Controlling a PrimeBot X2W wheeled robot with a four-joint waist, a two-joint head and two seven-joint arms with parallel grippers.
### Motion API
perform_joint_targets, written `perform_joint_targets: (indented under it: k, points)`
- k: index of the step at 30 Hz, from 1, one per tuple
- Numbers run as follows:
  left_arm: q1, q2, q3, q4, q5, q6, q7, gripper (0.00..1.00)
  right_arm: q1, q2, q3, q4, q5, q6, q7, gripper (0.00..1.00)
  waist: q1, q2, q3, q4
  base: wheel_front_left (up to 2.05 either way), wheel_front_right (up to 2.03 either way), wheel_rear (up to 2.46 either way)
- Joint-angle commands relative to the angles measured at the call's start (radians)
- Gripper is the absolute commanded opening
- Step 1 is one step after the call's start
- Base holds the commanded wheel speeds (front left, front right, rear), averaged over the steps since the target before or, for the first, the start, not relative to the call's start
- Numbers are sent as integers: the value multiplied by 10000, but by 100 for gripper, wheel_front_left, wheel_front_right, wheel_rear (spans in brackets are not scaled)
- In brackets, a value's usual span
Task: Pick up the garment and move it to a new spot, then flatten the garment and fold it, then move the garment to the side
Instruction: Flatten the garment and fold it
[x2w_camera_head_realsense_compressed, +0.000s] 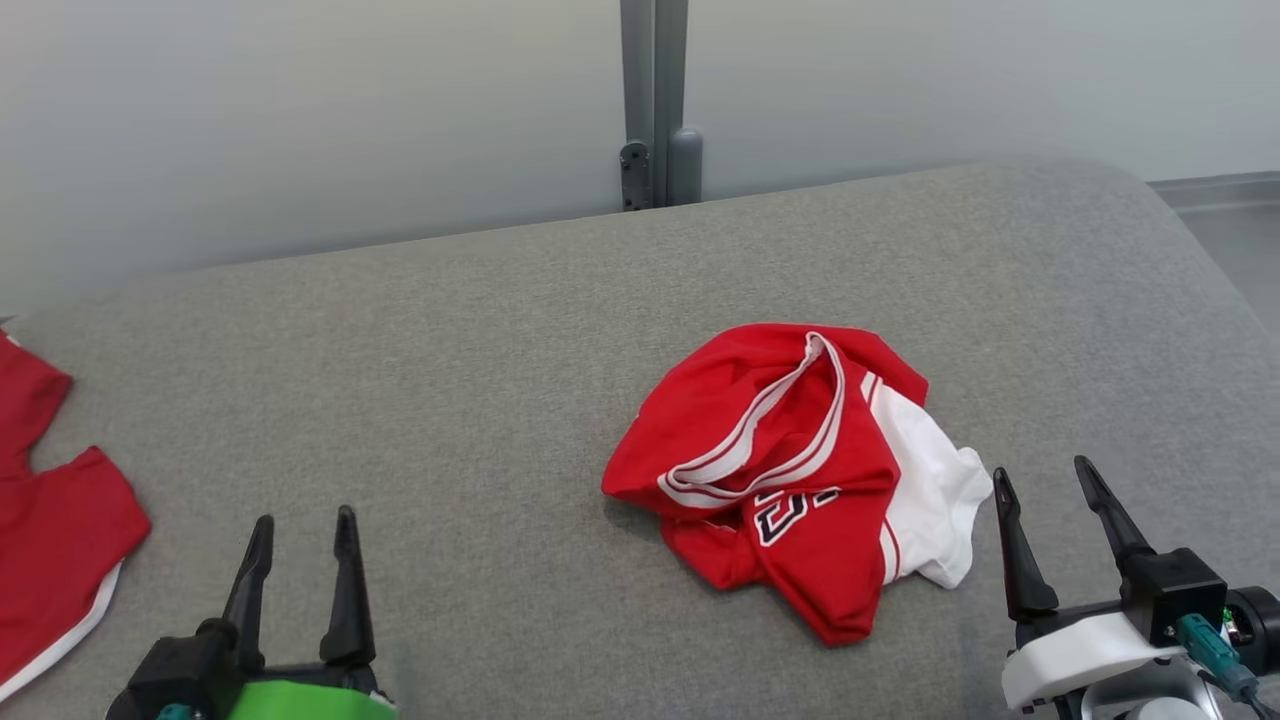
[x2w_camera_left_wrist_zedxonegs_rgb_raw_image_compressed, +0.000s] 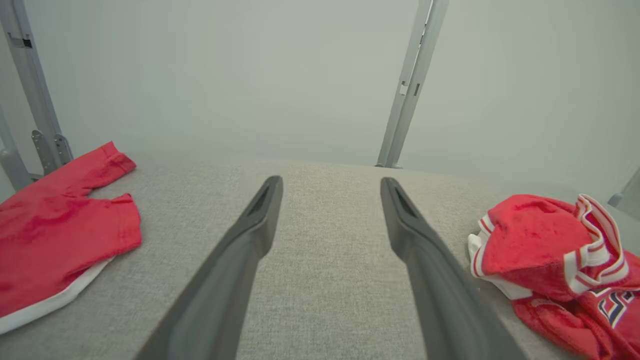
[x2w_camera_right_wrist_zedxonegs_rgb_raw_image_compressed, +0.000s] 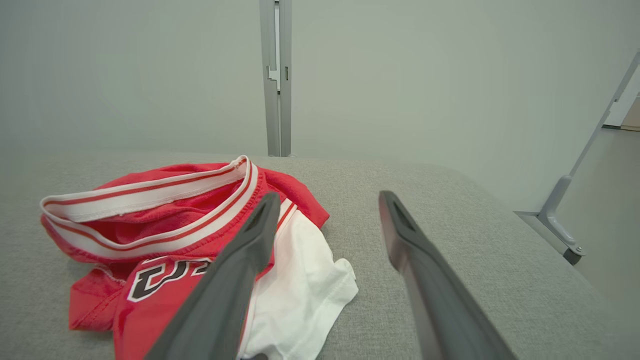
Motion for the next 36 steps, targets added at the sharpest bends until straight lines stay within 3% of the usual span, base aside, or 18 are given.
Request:
perform_joint_targets:
  k: [1, 9, 15, 25, 26, 27, 28, 36]
  points:
    - [-229, 0, -185, -104, -5, -57, -3, 100, -138, 1, 21, 15, 21, 1, -35, 100, 0, 0, 70, -388, 0, 0, 0]
    - [-849, 74, -2136, -331, -348, -66, 439, 100, -196, 23, 67, -78, 72, 1, -35, 100, 0, 0, 306, -1524, 0, 0, 0]
    - [-1857, 641, -3979, 255, -898, -65, 1514, 100, -390, 54, 73, -163, 167, 1, -35, 100, 0, 0, 823, -2227, 0, 0, 0]
    - [-3052, 1203, -4605, 2072, -1363, -66, 2307, 100, -522, 98, -63, -157, 315, 1, -35, 100, 0, 0, 1223, -2934, 0, 0, 0]
    - [-3079, 1233, -4591, 2166, -1356, -60, 2294, 79, -513, 101, -79, -146, 311, 1, -35, 100, 0, 0, 1226, -2951, 0, 0, 0]
    - [-3127, 1253, -4564, 2263, -1360, -46, 2238, 48, -513, 102, -89, -136, 312, 1, -35, 100, 0, 0, 1228, -2963, 0, 0, 0]
    - [-3175, 1277, -4567, 2360, -1357, -46, 2193, 0, -517, 104, -99, -125, 338, 1, -35, 100, 0, 0, 1228, -2966, 0, 0, 0]
    - [-3455, 1372, -4422, 2431, -1398, 70, 1395, 0, -541, 100, -141, -68, 407, 1, -35, 100, 0, 0, 1021, -2691, 0, 0, 0]
